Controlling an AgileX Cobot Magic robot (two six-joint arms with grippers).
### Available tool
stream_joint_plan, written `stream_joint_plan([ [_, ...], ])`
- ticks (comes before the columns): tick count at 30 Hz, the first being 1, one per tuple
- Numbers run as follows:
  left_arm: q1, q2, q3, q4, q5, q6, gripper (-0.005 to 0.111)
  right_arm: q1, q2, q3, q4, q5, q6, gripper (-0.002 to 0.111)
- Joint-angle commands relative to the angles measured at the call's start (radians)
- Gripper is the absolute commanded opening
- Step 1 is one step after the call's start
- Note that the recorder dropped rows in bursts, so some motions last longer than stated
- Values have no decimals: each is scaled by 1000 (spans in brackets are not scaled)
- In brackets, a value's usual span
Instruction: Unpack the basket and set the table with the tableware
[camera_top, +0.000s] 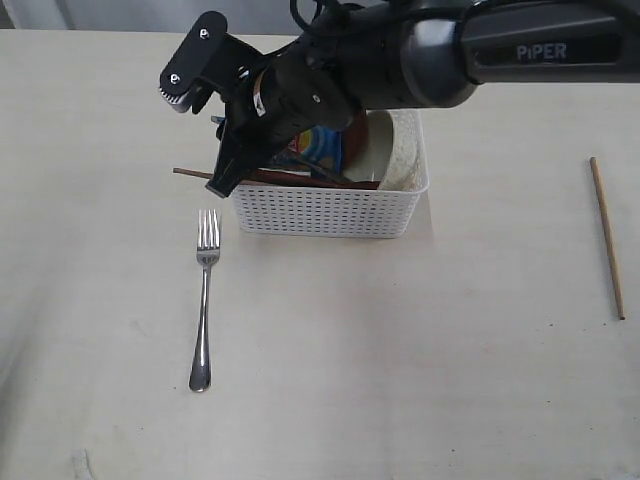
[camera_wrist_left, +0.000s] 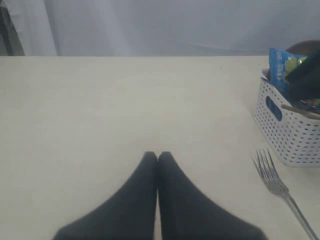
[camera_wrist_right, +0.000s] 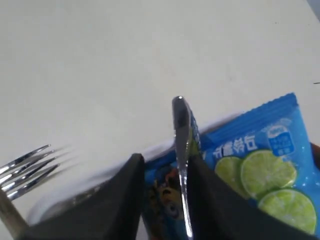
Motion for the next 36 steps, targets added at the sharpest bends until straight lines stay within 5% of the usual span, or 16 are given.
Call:
stream_joint_plan([
  [1, -8, -3, 4, 0, -10, 0, 0, 1, 4, -8, -106, 9, 71, 34],
  [6, -8, -3, 4, 0, -10, 0, 0, 1, 10, -8, -261, 39, 231, 37],
  [21, -8, -3, 4, 0, -10, 0, 0, 4, -16, -8, -265, 120, 241, 37],
  [36, -8, -3, 4, 0, -10, 0, 0, 14, -455, -8, -259, 284, 369, 33],
])
